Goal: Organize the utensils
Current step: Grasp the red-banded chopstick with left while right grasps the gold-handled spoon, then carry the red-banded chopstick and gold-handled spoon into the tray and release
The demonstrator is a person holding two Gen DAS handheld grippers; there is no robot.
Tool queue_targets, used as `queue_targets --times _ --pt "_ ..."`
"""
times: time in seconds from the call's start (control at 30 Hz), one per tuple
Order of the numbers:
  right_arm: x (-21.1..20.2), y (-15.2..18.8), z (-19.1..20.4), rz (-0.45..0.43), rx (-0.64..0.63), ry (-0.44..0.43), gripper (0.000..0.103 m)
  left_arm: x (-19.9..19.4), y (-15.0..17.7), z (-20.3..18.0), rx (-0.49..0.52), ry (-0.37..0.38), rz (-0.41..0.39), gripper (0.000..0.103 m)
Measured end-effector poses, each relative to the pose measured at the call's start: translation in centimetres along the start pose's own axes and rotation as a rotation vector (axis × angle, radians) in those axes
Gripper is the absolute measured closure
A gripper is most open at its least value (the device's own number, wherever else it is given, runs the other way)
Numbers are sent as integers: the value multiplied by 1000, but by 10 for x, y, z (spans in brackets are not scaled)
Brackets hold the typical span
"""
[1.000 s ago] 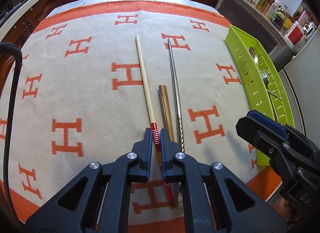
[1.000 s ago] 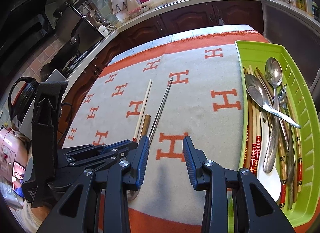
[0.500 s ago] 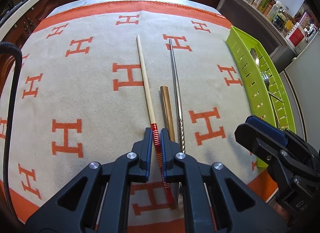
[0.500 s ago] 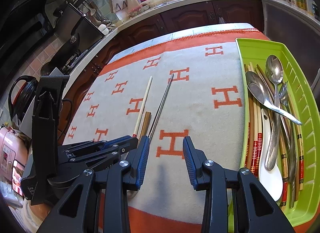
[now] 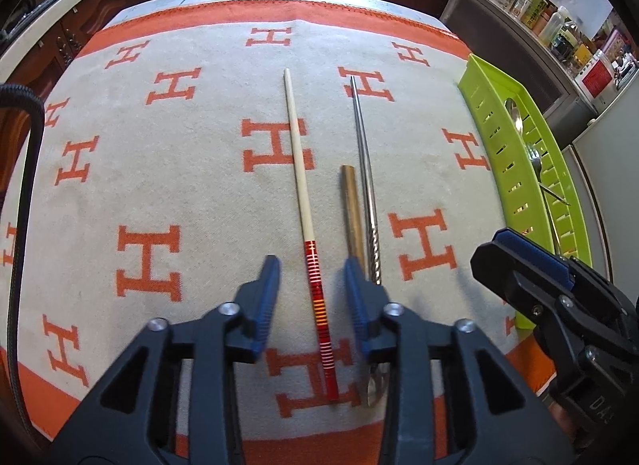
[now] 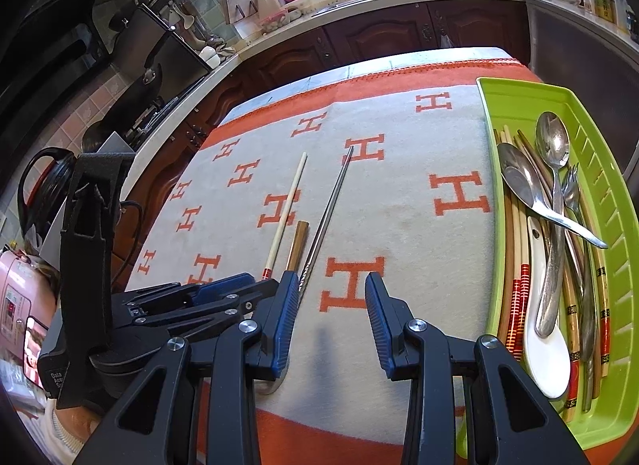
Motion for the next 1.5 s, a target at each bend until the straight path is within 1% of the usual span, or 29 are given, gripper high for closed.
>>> queue_targets --times 0.03,0.13,0.17,0.23,0.3,0.33,0.37,0.4,0.43,0.6,0.83,0.87,1.0,1.07,1.17,1.23,1.3,1.47,1.5 --pt "0 0 0 1 1 -1 68 0 1 1 0 -12 -3 59" --pt "1 1 0 3 6 -4 68 0 1 2 5 -34 -10 58" --pt "1 1 0 4 7 -4 68 0 1 3 5 -36 -12 58" --pt "2 1 -1 5 7 -3 68 -1 1 4 -2 -42 -15 62" --pt "3 1 -1 9 7 -4 68 -1 1 7 1 -74 -23 78" --pt "3 2 0 11 6 -4 68 -2 1 8 5 -93 -27 82" --pt "3 3 0 14 6 -6 68 -2 0 10 6 -99 -29 88" --pt "4 3 1 17 5 -8 68 -3 0 12 0 -97 -33 95" --pt "6 3 1 22 4 -12 68 -3 0 14 -6 -90 -34 98" --pt "17 6 12 56 -20 -31 68 -5 0 25 -58 -37 -38 99" --pt "38 10 37 104 -76 -48 68 -20 2 45 -106 -6 -82 99" --pt "42 10 41 110 -84 -47 69 -23 3 48 -108 -1 -87 99" --pt "59 12 54 136 -105 -33 78 -29 4 59 -122 14 -103 99" --pt "65 14 58 139 -113 -20 80 -32 5 65 -131 26 -105 99" --pt "70 14 66 131 -143 20 81 -34 6 71 -142 38 -111 99" --pt "73 13 71 126 -174 75 81 -35 7 75 -146 45 -115 99" --pt "79 16 73 149 -190 115 81 -36 8 79 -152 51 -117 99" --pt "84 18 84 126 -266 206 81 -39 10 85 -161 59 -130 99" --pt "85 19 85 123 -280 224 84 -40 11 86 -162 60 -132 99"
Point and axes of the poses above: each gripper's, at about its wrist camera, not at the fingertips, and x roughly the way its jaws point, z to its left, y to its underside, the point moved 5 cm from there along x, roughly the way its jaws point
